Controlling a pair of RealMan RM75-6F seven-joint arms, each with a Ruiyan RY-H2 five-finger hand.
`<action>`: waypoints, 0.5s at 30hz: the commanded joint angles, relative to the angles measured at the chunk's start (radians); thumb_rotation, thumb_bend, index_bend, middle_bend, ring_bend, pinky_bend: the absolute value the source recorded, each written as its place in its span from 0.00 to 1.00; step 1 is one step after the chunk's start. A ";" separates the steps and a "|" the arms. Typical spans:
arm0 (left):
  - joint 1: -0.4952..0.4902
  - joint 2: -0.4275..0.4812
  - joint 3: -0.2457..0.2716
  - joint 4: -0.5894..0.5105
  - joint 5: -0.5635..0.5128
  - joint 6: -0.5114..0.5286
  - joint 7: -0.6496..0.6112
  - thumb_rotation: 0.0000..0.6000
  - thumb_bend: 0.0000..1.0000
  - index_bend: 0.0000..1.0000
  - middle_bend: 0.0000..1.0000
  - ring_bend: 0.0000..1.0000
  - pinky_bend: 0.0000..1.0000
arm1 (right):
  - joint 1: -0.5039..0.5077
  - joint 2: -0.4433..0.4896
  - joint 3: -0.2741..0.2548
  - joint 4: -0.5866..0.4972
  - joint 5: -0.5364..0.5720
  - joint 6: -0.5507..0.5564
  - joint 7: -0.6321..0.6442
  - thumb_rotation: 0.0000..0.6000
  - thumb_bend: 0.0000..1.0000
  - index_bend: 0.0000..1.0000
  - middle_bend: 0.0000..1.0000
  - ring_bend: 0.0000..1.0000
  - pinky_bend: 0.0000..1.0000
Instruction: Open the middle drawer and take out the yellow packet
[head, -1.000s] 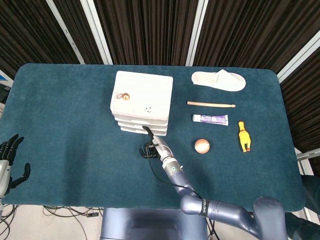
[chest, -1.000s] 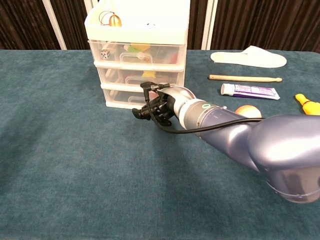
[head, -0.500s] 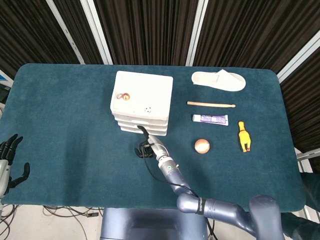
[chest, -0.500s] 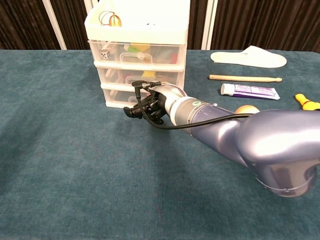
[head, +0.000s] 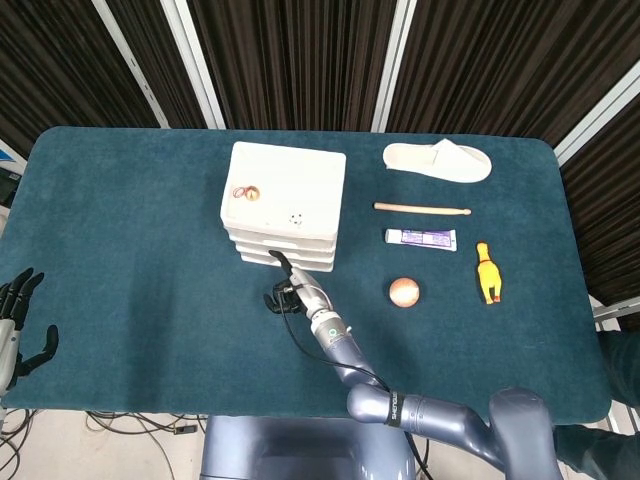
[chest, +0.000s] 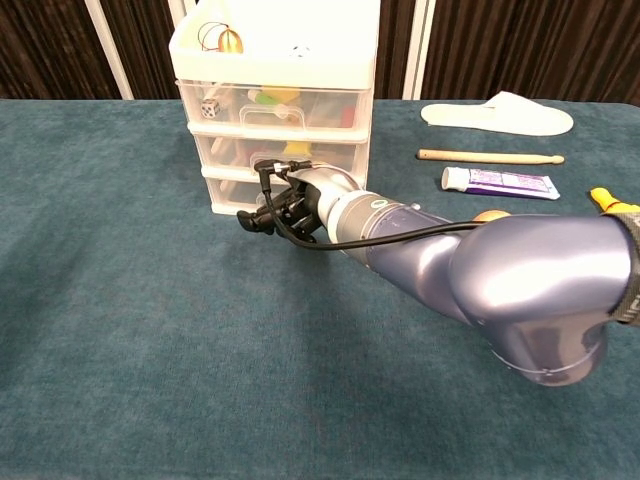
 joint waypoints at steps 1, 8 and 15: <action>0.000 0.000 0.001 -0.001 0.001 -0.001 0.001 1.00 0.51 0.03 0.00 0.00 0.00 | 0.004 -0.002 0.000 0.007 0.002 -0.005 0.003 1.00 0.50 0.00 0.81 0.86 0.94; 0.000 0.000 0.000 -0.001 -0.001 -0.001 0.002 1.00 0.51 0.03 0.00 0.00 0.00 | 0.013 -0.006 0.011 0.026 0.004 -0.010 0.013 1.00 0.51 0.00 0.81 0.86 0.94; -0.001 0.001 -0.002 -0.003 -0.007 -0.003 0.006 1.00 0.51 0.03 0.00 0.00 0.00 | 0.017 -0.005 0.014 0.031 -0.010 -0.020 0.033 1.00 0.51 0.00 0.81 0.86 0.94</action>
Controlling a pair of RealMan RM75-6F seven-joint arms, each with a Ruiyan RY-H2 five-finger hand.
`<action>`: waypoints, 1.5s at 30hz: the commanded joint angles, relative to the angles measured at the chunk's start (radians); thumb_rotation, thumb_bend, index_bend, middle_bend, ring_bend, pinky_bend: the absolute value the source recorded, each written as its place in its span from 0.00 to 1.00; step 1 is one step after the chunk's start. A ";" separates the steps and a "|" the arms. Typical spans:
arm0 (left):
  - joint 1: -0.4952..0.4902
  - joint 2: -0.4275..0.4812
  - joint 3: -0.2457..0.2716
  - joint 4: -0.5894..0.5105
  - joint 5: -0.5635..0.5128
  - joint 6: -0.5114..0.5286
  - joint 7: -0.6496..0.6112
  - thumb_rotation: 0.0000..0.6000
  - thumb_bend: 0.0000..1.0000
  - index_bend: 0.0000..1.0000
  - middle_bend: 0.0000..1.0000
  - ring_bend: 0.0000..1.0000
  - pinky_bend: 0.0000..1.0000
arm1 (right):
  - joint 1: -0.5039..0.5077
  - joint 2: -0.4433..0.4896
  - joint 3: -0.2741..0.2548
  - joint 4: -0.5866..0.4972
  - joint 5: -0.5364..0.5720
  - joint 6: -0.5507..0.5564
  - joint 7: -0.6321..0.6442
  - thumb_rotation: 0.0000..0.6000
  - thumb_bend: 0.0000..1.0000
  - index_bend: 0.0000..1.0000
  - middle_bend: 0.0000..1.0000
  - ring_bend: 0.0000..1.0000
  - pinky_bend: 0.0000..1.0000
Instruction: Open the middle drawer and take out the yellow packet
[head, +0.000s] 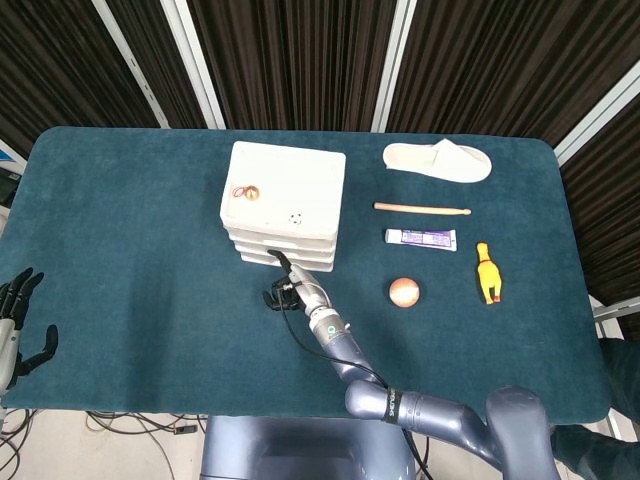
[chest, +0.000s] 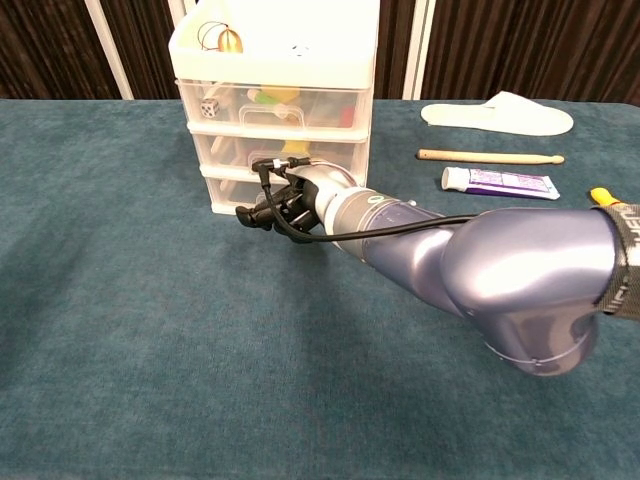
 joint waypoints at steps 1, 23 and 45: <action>0.000 0.000 0.000 0.000 0.000 0.000 0.001 1.00 0.51 0.03 0.00 0.00 0.00 | 0.001 -0.001 -0.001 0.005 -0.003 -0.004 0.005 1.00 0.51 0.00 0.81 0.86 0.94; 0.001 0.000 -0.002 -0.002 -0.007 0.000 0.004 1.00 0.51 0.03 0.00 0.00 0.00 | 0.019 -0.011 -0.003 0.035 -0.028 -0.026 0.040 1.00 0.51 0.04 0.81 0.86 0.94; 0.002 0.002 -0.005 -0.004 -0.011 0.000 0.004 1.00 0.51 0.03 0.00 0.00 0.00 | -0.015 0.020 -0.048 -0.033 -0.101 -0.048 0.092 1.00 0.51 0.09 0.81 0.86 0.94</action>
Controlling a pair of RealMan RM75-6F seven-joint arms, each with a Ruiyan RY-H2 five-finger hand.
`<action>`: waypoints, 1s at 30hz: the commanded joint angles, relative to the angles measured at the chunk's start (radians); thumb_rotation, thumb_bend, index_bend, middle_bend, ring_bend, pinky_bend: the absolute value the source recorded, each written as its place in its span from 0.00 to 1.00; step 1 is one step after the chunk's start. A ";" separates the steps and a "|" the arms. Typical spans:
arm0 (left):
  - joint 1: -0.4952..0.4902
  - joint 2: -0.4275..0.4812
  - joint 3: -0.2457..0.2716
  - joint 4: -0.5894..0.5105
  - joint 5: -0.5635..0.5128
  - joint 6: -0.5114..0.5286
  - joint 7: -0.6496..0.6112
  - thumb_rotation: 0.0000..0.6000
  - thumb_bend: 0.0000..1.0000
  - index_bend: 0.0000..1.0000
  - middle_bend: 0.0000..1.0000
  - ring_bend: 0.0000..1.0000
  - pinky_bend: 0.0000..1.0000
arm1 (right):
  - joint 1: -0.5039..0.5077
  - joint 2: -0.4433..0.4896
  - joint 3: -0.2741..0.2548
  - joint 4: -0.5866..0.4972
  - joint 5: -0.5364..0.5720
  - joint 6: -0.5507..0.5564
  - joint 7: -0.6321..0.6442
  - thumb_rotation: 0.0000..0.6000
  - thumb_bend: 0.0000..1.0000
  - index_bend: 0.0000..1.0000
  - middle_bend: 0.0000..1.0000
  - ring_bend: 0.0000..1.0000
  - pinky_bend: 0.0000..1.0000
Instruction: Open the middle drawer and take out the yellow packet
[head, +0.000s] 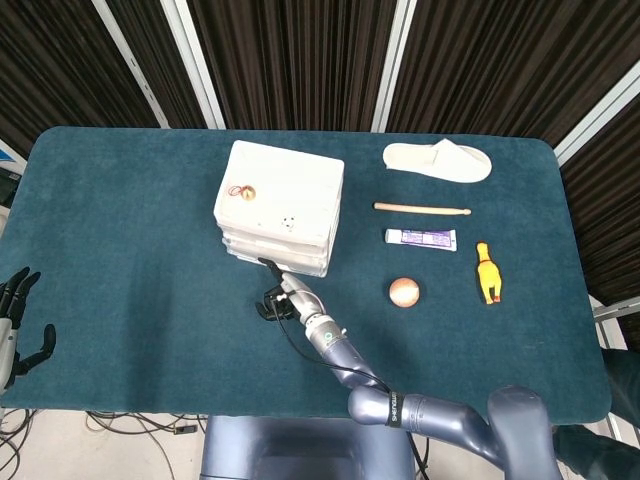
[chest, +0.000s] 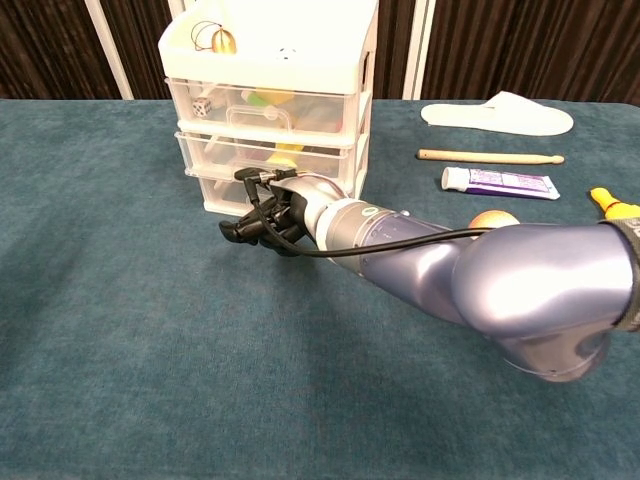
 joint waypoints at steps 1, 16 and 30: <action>0.000 0.000 0.000 0.000 0.000 -0.001 0.001 1.00 0.51 0.03 0.00 0.00 0.00 | -0.009 0.007 -0.009 -0.016 -0.009 0.005 0.003 1.00 0.51 0.09 0.81 0.86 0.94; -0.001 0.001 0.001 0.000 -0.003 -0.006 0.006 1.00 0.51 0.03 0.00 0.00 0.00 | -0.043 0.020 -0.049 -0.057 -0.021 0.018 0.009 1.00 0.51 0.09 0.81 0.86 0.94; -0.001 0.001 0.002 -0.003 -0.002 -0.007 0.007 1.00 0.51 0.03 0.00 0.00 0.00 | -0.088 0.098 -0.108 -0.197 -0.057 0.064 -0.058 1.00 0.51 0.09 0.81 0.86 0.95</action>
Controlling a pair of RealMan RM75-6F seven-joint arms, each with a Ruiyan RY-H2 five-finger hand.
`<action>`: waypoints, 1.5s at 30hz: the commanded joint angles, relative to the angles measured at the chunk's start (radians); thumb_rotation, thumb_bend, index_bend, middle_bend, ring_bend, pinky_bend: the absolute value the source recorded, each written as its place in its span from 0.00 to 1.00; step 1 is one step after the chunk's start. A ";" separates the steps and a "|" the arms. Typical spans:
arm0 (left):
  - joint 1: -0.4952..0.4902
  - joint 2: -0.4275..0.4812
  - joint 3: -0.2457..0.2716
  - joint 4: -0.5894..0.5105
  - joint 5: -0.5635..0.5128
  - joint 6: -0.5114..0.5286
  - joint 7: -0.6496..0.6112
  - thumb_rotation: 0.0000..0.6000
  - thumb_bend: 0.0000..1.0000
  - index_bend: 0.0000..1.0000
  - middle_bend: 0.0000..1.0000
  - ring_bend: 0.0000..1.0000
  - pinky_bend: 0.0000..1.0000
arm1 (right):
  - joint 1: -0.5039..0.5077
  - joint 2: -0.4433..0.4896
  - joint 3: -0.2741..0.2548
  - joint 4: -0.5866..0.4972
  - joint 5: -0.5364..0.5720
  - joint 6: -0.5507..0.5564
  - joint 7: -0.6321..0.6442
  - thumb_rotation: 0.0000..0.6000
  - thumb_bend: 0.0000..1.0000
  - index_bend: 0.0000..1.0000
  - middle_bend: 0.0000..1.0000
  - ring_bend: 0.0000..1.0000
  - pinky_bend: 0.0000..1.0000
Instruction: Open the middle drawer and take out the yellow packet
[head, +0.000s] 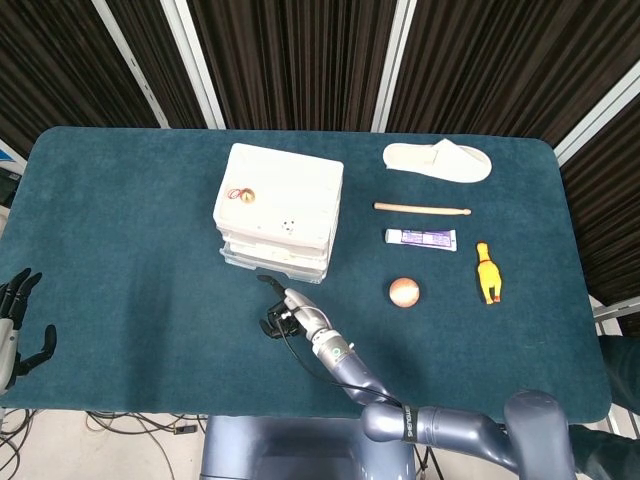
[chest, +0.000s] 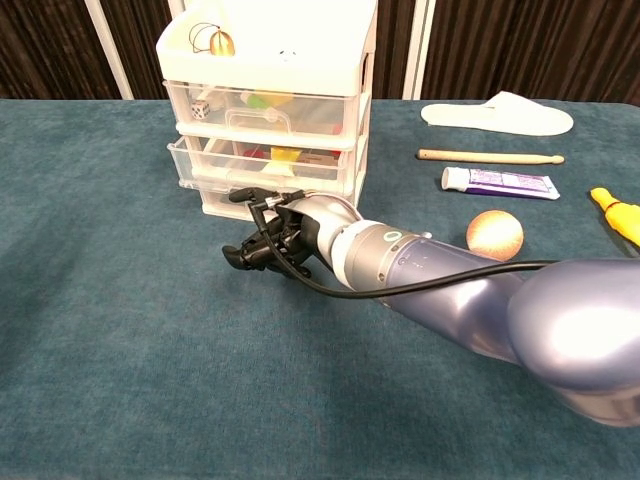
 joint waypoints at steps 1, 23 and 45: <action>0.000 0.000 0.000 0.000 0.001 0.001 -0.001 1.00 0.51 0.03 0.00 0.00 0.00 | -0.014 0.039 -0.019 -0.061 -0.009 0.030 -0.048 1.00 0.51 0.09 0.81 0.86 0.95; -0.001 0.001 0.001 -0.003 -0.001 -0.003 0.004 1.00 0.51 0.03 0.00 0.00 0.00 | 0.050 0.137 0.005 -0.245 0.191 0.252 -0.463 1.00 0.50 0.08 0.82 0.88 0.98; -0.002 0.007 0.003 -0.012 -0.008 -0.013 0.005 1.00 0.51 0.03 0.00 0.00 0.00 | 0.149 0.115 0.001 -0.287 0.388 0.429 -0.821 1.00 0.47 0.14 0.94 1.00 1.00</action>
